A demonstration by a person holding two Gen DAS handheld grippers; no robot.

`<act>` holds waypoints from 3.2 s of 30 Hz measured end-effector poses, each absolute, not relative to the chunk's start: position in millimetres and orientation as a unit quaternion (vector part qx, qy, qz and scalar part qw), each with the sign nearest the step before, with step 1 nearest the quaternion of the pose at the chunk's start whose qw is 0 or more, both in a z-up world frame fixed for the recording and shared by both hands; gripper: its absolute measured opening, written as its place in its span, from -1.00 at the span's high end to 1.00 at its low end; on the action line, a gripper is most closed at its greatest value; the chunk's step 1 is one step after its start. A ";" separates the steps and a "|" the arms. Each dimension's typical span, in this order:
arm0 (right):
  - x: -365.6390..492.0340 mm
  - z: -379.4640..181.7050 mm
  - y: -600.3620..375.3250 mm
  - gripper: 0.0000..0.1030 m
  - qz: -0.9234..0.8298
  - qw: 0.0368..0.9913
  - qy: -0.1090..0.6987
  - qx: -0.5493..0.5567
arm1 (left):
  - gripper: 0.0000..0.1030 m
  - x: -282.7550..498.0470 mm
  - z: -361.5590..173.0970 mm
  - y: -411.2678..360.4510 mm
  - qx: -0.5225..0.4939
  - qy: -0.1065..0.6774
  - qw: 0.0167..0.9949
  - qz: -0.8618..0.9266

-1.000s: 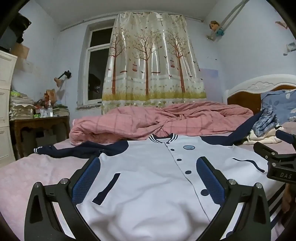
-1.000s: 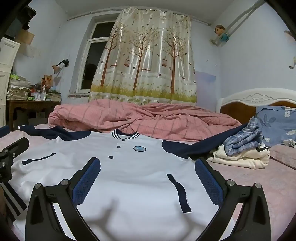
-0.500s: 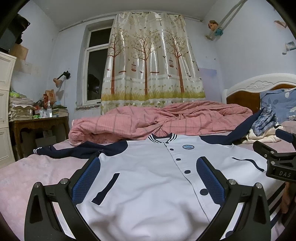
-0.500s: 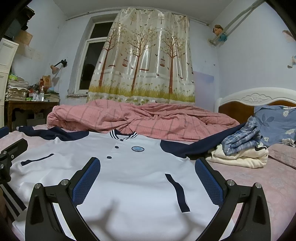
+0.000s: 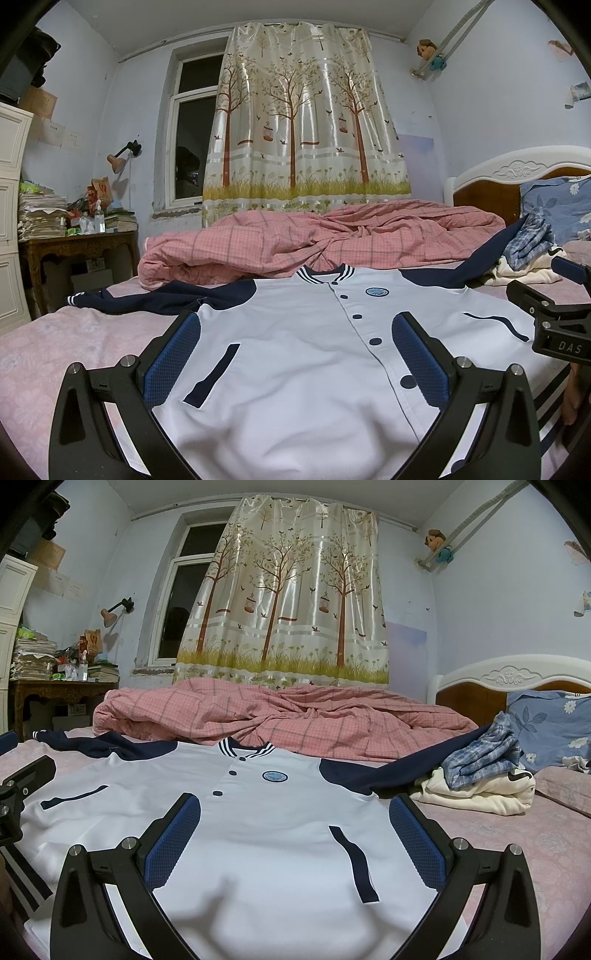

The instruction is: Fold large clothes

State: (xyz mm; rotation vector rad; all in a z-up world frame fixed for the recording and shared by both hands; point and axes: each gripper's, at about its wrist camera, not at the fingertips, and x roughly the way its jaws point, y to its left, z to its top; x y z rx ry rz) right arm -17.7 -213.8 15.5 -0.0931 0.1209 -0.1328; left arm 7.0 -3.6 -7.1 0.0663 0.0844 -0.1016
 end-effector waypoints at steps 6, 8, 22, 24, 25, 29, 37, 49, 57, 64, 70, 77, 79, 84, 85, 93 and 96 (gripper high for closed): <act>-17.2 15.3 -213.6 -1.00 -0.064 0.995 0.063 -0.046 | -1.00 7.0 -7.0 -3.9 0.033 0.043 0.997 -0.051; -17.4 14.4 -214.5 -1.00 -0.062 0.995 0.065 -0.045 | -1.00 7.1 -6.7 -3.5 0.034 0.043 0.997 -0.051; -15.8 12.1 -214.1 -1.00 -0.068 0.994 0.064 -0.059 | -1.00 7.3 -4.8 -1.9 0.034 0.044 0.997 -0.051; -16.2 11.8 -214.9 -1.00 -0.067 0.994 0.064 -0.062 | -1.00 7.3 -4.6 -1.8 0.034 0.044 0.997 -0.051; -16.4 11.5 -214.8 -1.00 -0.068 0.994 0.063 -0.065 | -1.00 7.3 -4.5 -1.7 0.034 0.045 0.997 -0.051; -17.6 12.0 -213.1 -1.00 -0.069 0.993 0.062 -0.075 | -1.00 7.6 -4.2 -2.1 0.034 0.045 0.997 -0.051; -18.2 11.3 -213.9 -1.00 -0.069 0.993 0.062 -0.073 | -1.00 7.4 -3.4 -0.6 0.034 0.046 0.997 -0.051; -18.2 10.8 -212.3 -1.00 -0.070 0.993 0.061 -0.073 | -1.00 7.6 -2.6 -0.1 0.034 0.047 0.997 -0.051; -17.5 12.0 -212.1 -1.00 -0.070 0.993 0.062 -0.072 | -1.00 8.2 -2.8 -1.1 0.034 0.047 0.997 -0.051; -17.6 11.9 -212.6 -1.00 -0.070 0.993 0.061 -0.073 | -1.00 7.7 -2.2 0.0 0.033 0.047 0.997 -0.052; -17.6 12.0 -213.3 -1.00 -0.070 0.993 0.061 -0.072 | -1.00 7.8 -1.8 0.1 0.033 0.048 0.997 -0.052; -17.5 12.4 -212.9 -1.00 -0.070 0.993 0.061 -0.071 | -1.00 8.3 -1.8 -0.1 0.033 0.048 0.997 -0.052; -17.7 12.3 -213.8 -1.00 -0.070 0.993 0.061 -0.071 | -1.00 7.8 -1.5 0.3 0.033 0.048 0.997 -0.052; -17.8 12.6 -213.7 -1.00 -0.070 0.993 0.061 -0.070 | -1.00 6.5 -0.4 1.0 0.031 0.041 0.998 -0.047; -17.4 12.5 -213.2 -1.00 -0.073 0.993 0.063 -0.070 | -1.00 3.7 -0.8 3.1 0.028 0.039 0.998 -0.046; -58.1 16.1 -229.5 -1.00 -0.006 0.998 0.063 -0.024 | -1.00 -42.7 -5.0 10.3 0.060 0.039 0.997 -0.038; -80.6 12.0 -227.3 -1.00 -0.006 0.997 0.068 -0.034 | -1.00 -75.8 -4.0 19.6 0.066 0.048 0.995 -0.064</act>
